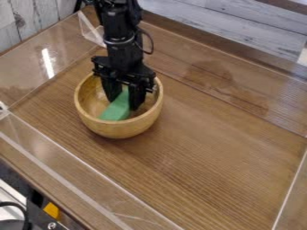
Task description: Remove the green block from inside the brown bowl and put it on the table
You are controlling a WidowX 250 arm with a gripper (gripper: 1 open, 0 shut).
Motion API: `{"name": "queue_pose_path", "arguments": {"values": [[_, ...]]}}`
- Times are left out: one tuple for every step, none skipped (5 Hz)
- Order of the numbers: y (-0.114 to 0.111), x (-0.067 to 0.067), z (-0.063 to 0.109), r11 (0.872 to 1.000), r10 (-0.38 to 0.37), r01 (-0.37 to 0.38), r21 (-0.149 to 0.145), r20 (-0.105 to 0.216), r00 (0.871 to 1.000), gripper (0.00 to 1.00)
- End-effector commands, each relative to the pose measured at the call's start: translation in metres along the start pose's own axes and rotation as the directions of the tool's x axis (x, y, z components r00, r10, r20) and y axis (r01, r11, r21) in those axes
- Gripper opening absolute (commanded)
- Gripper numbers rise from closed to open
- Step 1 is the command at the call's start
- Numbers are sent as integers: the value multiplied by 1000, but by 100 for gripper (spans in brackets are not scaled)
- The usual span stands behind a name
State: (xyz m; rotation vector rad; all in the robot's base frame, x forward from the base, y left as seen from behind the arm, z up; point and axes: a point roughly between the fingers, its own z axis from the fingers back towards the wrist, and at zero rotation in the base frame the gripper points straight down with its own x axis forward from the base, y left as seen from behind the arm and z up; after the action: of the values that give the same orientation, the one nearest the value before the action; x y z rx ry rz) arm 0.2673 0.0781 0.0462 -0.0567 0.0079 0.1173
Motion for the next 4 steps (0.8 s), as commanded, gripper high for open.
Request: {"name": "queue_pose_path", "arguments": {"values": [[4, 7, 20, 1000, 24, -24, 10, 68, 997, 0], [4, 7, 21, 1000, 29, -29, 10, 71, 997, 0], [4, 7, 22, 999, 34, -35, 9, 74, 997, 0], [3, 7, 23, 999, 39, -39, 8, 78, 996, 0]]}}
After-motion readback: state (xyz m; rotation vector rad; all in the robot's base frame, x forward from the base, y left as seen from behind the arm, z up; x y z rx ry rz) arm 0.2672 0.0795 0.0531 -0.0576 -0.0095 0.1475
